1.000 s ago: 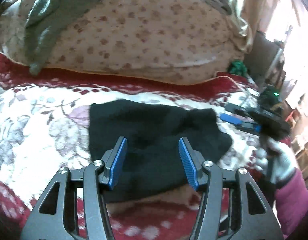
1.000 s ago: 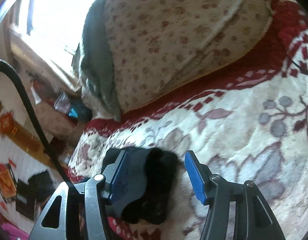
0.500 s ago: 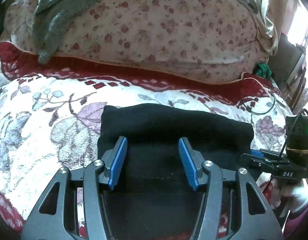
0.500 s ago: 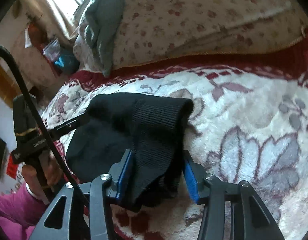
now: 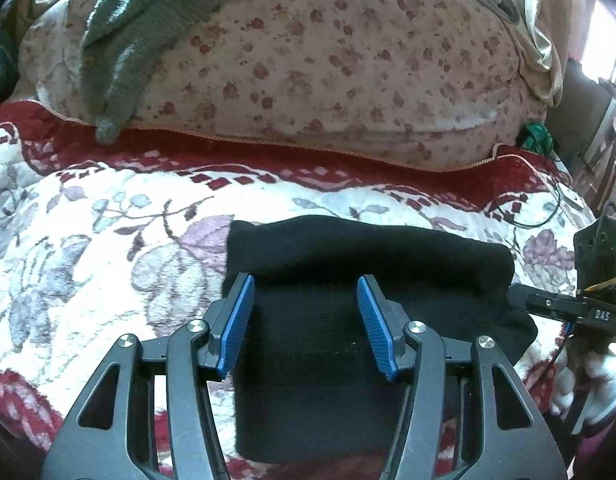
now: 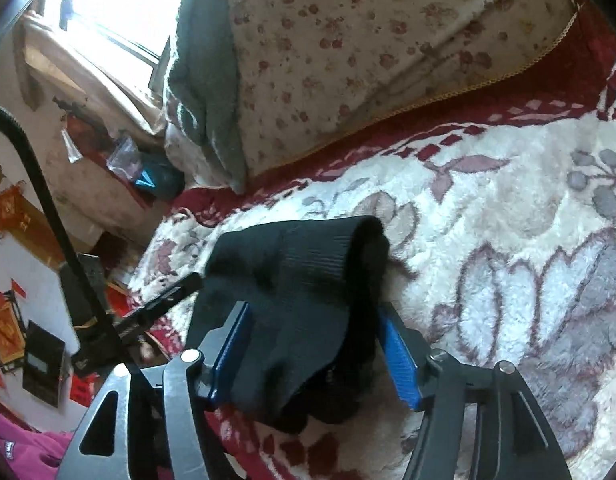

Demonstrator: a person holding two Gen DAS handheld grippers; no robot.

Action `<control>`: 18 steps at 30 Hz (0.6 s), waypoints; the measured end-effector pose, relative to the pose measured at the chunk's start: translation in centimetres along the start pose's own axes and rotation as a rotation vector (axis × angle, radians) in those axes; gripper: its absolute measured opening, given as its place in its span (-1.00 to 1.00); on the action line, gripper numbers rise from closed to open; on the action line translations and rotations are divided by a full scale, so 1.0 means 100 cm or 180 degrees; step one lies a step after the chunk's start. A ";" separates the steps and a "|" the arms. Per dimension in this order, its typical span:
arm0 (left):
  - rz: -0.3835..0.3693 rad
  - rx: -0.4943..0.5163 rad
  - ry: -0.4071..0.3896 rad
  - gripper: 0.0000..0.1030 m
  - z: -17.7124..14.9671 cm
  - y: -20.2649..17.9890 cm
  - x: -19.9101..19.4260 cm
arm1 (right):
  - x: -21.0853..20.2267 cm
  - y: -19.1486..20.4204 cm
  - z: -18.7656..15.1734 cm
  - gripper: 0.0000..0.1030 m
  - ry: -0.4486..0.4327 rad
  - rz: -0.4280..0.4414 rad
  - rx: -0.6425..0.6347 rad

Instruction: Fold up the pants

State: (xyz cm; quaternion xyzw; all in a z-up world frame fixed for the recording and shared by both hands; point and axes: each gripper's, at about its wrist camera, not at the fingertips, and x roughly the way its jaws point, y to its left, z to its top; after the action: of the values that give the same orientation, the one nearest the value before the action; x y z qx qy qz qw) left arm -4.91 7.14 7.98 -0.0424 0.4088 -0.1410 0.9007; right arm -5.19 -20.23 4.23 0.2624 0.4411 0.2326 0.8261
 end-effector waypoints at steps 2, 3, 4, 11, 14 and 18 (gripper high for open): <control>0.0037 0.0009 -0.0004 0.04 0.000 0.002 -0.003 | 0.000 0.001 0.001 0.19 -0.0001 -0.0077 -0.0002; 0.0049 0.0017 -0.0004 0.04 0.000 0.003 -0.004 | -0.002 0.004 0.002 0.19 -0.0049 -0.0133 -0.0046; 0.0064 0.0021 -0.0006 0.04 0.000 0.004 -0.005 | -0.004 0.008 0.004 0.20 -0.0090 -0.0183 -0.0115; 0.0096 -0.0092 -0.0009 0.04 -0.004 0.019 -0.010 | -0.002 0.014 0.007 0.42 0.0032 -0.0311 -0.0257; -0.0097 -0.0105 0.0097 0.04 -0.009 0.029 -0.007 | 0.009 0.003 0.004 0.52 0.0150 -0.0231 -0.0173; -0.0387 -0.0200 0.0370 0.04 -0.015 0.042 0.010 | 0.023 -0.016 0.002 0.59 0.0227 0.0012 0.0020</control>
State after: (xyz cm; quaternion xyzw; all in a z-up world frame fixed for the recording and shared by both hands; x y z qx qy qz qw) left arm -4.44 10.96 5.44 -0.0872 0.4613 -0.1848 0.8634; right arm -3.64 -20.06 1.94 0.2575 0.4704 0.2419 0.8086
